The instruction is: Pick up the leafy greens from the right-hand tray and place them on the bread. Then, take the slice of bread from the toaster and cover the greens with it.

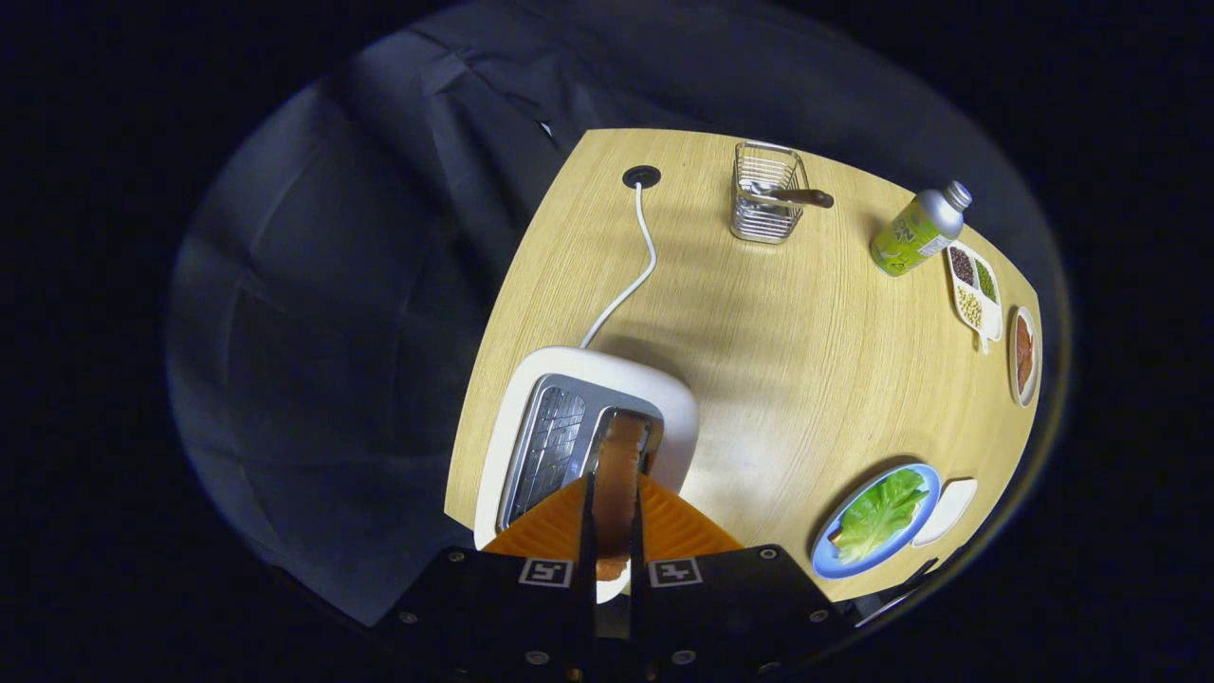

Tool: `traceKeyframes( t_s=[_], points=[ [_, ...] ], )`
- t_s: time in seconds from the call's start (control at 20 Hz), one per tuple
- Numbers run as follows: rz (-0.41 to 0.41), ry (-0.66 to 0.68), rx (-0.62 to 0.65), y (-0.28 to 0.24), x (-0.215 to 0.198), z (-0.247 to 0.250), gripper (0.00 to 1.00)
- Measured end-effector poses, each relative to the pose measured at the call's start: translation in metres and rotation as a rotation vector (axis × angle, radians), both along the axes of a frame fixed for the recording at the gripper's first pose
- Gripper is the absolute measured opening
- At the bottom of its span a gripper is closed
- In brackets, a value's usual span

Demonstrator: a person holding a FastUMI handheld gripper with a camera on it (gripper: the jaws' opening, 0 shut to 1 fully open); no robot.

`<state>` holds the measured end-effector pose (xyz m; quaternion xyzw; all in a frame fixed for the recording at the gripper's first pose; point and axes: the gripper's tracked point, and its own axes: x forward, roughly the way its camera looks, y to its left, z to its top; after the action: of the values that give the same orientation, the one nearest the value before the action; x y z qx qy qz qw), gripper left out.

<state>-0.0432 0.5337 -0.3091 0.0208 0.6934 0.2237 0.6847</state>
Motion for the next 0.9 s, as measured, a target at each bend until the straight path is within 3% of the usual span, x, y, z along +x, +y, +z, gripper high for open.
traceKeyframes(
  t_s=[0.5,0.9],
  points=[
    [0.050,-0.075,0.171,-0.023,-0.023,0.029,0.13],
    [-0.069,-0.102,0.412,-0.051,-0.015,0.069,0.09]
  ],
)
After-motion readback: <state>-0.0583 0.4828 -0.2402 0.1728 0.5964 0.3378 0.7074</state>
